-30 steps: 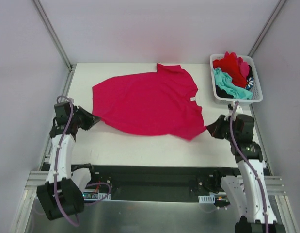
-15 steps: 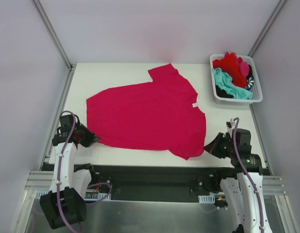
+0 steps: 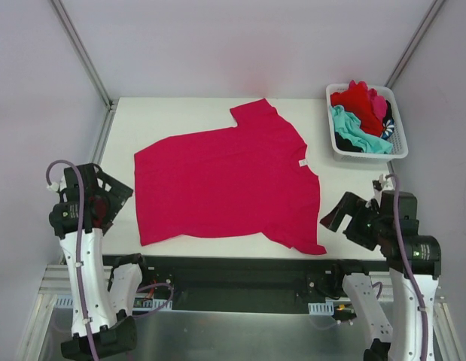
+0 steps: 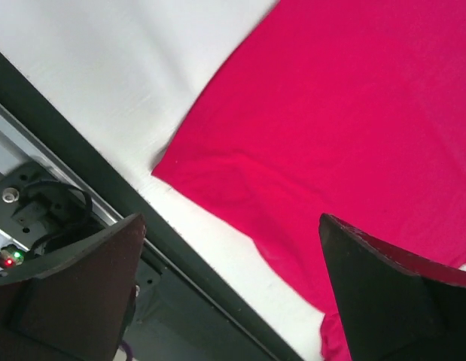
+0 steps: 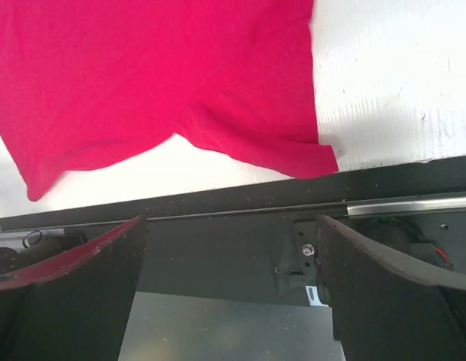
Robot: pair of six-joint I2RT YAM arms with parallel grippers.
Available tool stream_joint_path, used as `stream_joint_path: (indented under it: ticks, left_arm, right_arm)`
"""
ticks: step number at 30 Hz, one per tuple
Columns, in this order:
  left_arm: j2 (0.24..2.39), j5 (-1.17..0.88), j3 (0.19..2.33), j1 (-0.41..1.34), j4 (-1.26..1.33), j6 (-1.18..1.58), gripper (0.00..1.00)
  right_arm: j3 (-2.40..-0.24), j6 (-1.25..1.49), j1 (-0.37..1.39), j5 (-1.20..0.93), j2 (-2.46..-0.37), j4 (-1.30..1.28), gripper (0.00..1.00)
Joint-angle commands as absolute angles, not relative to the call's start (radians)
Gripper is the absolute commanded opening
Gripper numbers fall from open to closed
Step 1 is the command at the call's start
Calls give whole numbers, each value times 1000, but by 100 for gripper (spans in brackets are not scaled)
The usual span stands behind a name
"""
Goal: Fold and stack the t-shirts
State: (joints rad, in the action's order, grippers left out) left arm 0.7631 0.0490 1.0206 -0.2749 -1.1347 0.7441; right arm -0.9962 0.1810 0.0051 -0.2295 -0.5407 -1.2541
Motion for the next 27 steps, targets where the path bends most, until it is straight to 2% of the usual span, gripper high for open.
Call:
stream_joint_path:
  ticks: [1,3,6,10,13,19,27]
  left_arm:
    - [814,48,1175,-272,-1152,700,99]
    - [857,-105,1181,-270,-1003,645,99]
    - [983,-195,1154,-241,-908,698,99]
    - [1122,-144,1063,-140,-670,764,99]
    - [1248,-115,1038,-103,-559,784,98]
    - [1492,-55,1101,-104,-427,755,99]
    - [1765,-124,1270,-159,-310,695,96]
  right_arm:
    - [-1146,158,5,-233,-650,-1283,96]
    - [-1123,163,3,-267,-722,-1166,96]
    - [-1072,224,17,-301,-840,-895,96]
    - [-1011,268,136,-221,-994,-570,96]
    - [-1025,238,219,-170,-1182,-436,96]
    - [-1227,213,281,-160,-1591,-358,96]
    - [-1448,235,282,-222,-1887,-250,96]
